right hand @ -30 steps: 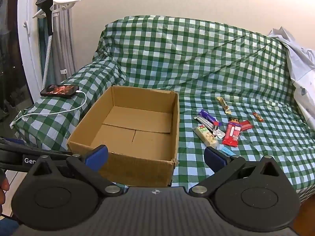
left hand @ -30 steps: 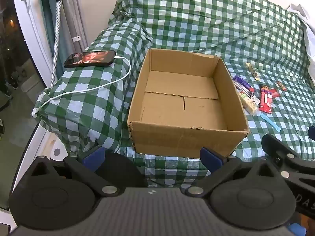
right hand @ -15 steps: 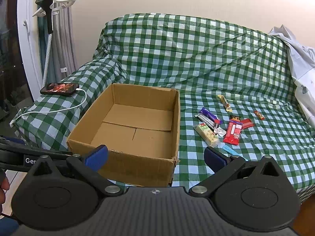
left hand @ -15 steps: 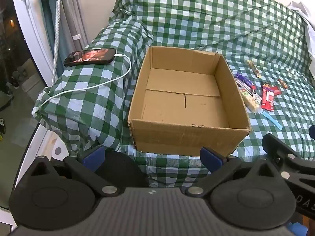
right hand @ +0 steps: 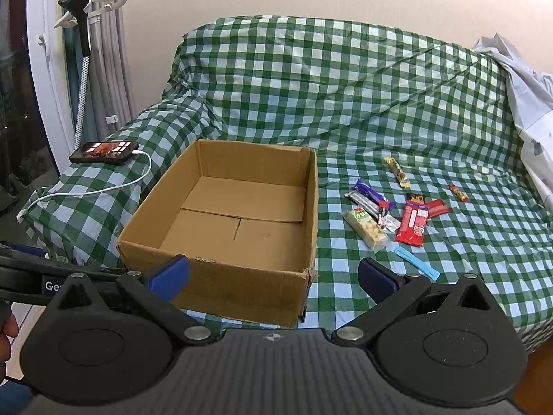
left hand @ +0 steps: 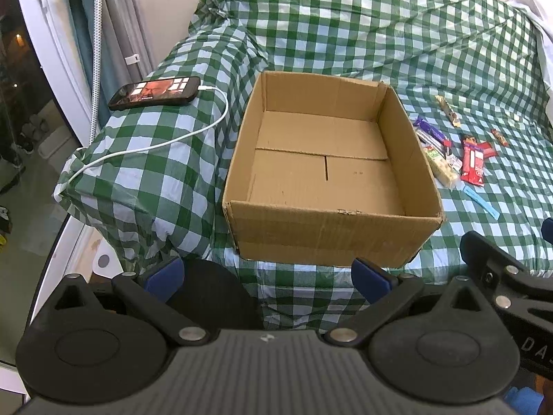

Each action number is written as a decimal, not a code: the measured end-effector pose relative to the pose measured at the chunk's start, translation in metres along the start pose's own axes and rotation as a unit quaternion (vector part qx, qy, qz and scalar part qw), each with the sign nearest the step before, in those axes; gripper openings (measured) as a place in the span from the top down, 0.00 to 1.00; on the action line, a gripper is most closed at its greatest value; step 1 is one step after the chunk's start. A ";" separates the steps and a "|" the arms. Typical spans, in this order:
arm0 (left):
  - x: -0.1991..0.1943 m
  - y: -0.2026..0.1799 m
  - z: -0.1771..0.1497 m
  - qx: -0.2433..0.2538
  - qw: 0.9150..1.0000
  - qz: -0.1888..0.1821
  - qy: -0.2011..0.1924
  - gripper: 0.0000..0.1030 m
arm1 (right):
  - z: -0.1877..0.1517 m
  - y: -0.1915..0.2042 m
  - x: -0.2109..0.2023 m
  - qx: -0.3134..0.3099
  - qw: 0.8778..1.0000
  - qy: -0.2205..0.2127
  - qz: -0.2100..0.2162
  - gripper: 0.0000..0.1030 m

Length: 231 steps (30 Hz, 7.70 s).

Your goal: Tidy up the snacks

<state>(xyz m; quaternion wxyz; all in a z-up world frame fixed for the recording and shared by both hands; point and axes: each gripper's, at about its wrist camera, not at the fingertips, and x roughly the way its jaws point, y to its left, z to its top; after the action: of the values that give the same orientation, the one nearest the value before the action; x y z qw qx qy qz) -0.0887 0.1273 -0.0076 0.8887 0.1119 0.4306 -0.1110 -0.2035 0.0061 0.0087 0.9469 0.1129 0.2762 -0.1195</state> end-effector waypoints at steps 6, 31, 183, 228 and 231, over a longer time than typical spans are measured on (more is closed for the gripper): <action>0.006 -0.006 0.001 0.010 1.000 0.004 0.010 0.00 | -0.003 -0.007 0.006 -0.011 1.000 0.009 -0.012 0.00; 0.048 -0.081 0.065 0.048 0.997 -0.017 0.052 0.00 | 0.010 -0.196 0.053 0.151 0.972 0.035 -0.174 0.00; 0.130 0.004 0.102 -0.011 0.994 -0.092 0.052 0.61 | 0.075 0.003 0.152 -0.186 0.983 -0.005 0.009 0.92; 0.019 0.000 0.003 -0.015 1.000 -0.006 -0.025 0.00 | 0.008 0.008 0.044 -0.072 0.997 0.025 0.002 0.03; 0.008 0.001 -0.003 -0.018 0.999 -0.004 -0.034 0.00 | 0.006 0.009 0.033 -0.071 0.997 0.014 0.002 0.03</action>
<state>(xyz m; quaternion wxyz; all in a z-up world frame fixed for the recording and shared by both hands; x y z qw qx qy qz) -0.0856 0.1284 -0.0152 0.9045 0.0904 0.4020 -0.1103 -0.1711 0.0079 -0.0035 0.9488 0.0479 0.2969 -0.0965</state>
